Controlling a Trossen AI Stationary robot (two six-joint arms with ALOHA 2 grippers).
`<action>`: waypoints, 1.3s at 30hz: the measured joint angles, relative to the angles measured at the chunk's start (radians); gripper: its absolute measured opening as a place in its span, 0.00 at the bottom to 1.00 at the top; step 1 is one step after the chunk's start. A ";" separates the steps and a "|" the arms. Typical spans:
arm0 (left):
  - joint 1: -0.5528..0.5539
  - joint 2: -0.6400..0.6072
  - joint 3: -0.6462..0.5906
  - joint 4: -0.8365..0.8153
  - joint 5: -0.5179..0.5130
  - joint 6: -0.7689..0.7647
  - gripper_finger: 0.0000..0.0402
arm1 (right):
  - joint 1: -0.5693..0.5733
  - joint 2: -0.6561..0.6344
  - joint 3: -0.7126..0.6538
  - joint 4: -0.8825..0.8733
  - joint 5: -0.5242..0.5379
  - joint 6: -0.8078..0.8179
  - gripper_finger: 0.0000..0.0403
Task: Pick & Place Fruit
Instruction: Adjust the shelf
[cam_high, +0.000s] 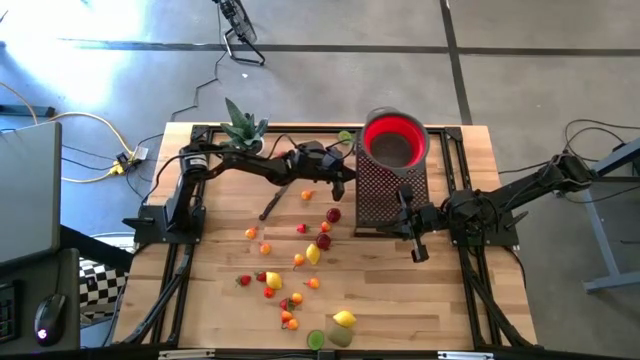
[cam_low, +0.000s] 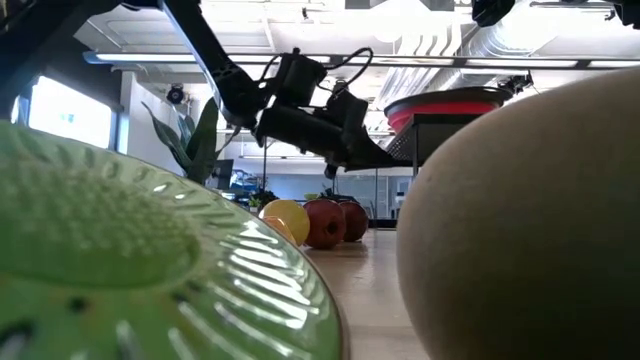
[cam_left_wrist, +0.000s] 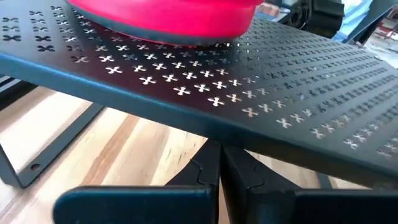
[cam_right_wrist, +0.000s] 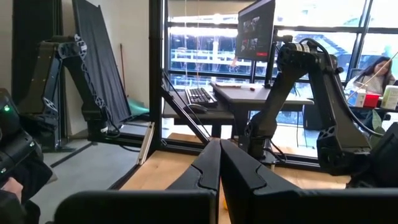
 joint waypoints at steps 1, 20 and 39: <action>0.000 0.000 0.000 -0.009 0.013 -0.007 0.00 | 0.000 0.000 0.000 0.000 0.000 0.000 0.01; 0.016 -0.055 0.005 -0.228 -0.066 0.049 0.00 | 0.000 0.000 0.000 -0.008 -0.003 0.026 0.01; 0.132 -0.225 0.005 -0.569 -0.071 0.206 0.00 | 0.040 0.000 0.000 0.000 0.047 0.017 0.01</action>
